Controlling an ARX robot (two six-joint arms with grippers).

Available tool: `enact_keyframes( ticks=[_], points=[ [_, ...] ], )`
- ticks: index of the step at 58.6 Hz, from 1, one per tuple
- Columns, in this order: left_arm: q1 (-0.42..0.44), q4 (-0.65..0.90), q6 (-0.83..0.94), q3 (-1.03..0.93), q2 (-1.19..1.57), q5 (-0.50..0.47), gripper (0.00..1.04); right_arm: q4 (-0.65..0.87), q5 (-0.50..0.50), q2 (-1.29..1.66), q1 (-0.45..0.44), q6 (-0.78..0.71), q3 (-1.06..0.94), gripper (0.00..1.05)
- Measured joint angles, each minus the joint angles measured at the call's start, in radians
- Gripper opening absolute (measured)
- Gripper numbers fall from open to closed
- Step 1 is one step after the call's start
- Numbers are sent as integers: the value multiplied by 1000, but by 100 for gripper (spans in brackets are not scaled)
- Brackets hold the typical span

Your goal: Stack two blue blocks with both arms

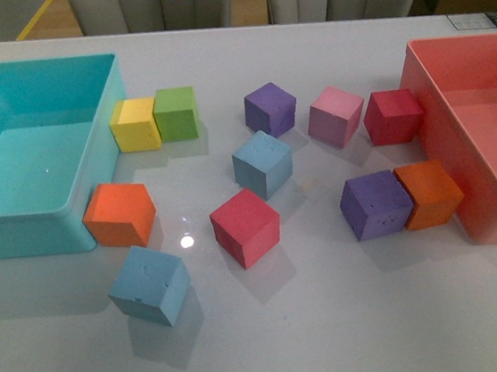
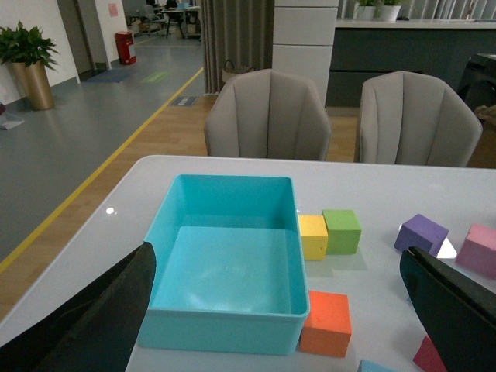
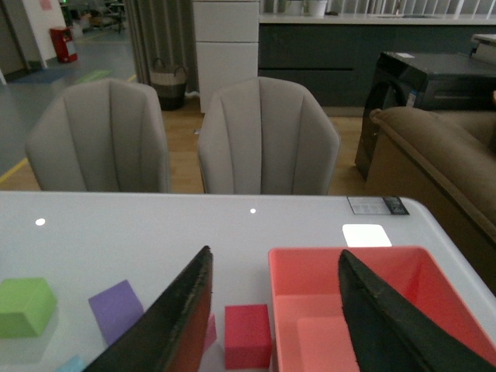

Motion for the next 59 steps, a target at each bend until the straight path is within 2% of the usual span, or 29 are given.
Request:
enact_keyframes(
  ticks=[9, 11, 28, 32, 37, 59],
  points=[
    [0, 0, 0, 0, 0, -1, 96, -12, -40, -101, -38, 2, -108, 5],
    [0, 0, 0, 0, 0, -1, 96, -15, -48, -124, -43, 0, -123, 2],
    [0, 0, 0, 0, 0, -1, 96, -77, -93, -308, -95, 3, -245, 2],
    [0, 0, 0, 0, 0, -1, 96, -53, -158, -327, -138, 4, -280, 2],
    [0, 0, 0, 0, 0, -1, 96, -104, -166, -388, -170, 5, -309, 2],
    [0, 0, 0, 0, 0, -1, 96, -357, -170, -691, -172, 5, -339, 2]
  ],
)
